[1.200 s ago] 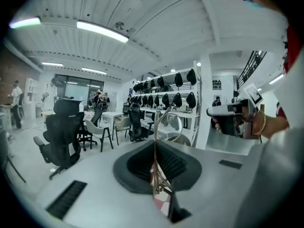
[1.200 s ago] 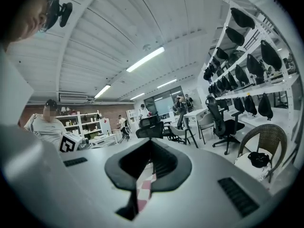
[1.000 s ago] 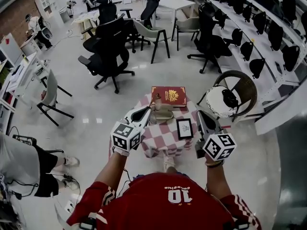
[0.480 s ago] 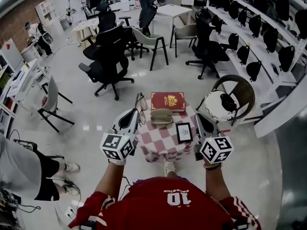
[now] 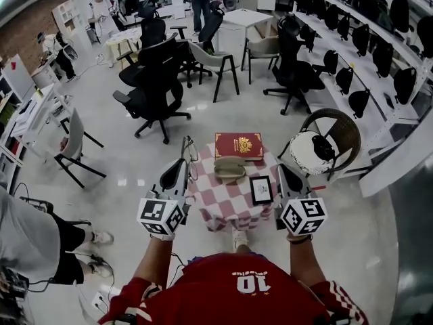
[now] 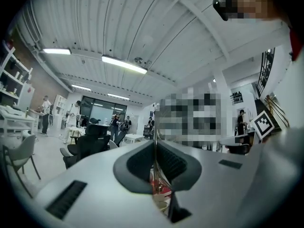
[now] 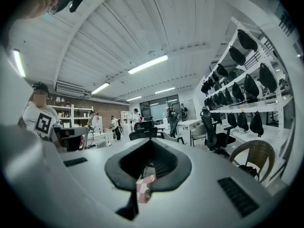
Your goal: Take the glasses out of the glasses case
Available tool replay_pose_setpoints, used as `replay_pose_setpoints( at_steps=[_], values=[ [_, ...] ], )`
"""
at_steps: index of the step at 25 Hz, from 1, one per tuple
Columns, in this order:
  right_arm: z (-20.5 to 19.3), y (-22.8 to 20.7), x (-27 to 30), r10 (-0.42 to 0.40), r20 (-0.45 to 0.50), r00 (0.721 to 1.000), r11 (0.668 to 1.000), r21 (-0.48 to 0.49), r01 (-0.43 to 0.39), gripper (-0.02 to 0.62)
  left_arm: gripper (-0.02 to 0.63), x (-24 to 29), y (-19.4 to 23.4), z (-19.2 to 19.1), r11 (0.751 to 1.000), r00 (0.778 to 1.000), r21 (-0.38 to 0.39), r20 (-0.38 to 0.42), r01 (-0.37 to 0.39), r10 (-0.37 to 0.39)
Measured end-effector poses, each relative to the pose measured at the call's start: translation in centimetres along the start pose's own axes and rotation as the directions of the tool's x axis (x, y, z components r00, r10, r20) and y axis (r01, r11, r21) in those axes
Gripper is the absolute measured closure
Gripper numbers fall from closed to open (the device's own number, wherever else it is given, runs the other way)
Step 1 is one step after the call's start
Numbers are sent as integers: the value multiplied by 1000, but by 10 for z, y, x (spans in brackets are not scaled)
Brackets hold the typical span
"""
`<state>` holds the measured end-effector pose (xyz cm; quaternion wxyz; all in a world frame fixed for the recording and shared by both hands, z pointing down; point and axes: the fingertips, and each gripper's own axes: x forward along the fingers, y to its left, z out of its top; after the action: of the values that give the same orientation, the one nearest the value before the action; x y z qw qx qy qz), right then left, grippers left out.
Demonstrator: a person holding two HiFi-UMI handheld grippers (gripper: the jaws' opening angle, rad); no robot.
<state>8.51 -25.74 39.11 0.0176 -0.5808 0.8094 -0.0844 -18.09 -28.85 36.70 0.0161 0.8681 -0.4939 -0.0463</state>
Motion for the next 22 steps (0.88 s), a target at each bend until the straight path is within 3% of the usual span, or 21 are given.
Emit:
replay_pose_setpoints(
  at_steps=[22],
  values=[
    [7, 3, 13, 7, 3, 1000, 1000, -10, -7, 580, 584, 1, 15, 5, 1000, 1000, 6, 18, -22, 22]
  ],
)
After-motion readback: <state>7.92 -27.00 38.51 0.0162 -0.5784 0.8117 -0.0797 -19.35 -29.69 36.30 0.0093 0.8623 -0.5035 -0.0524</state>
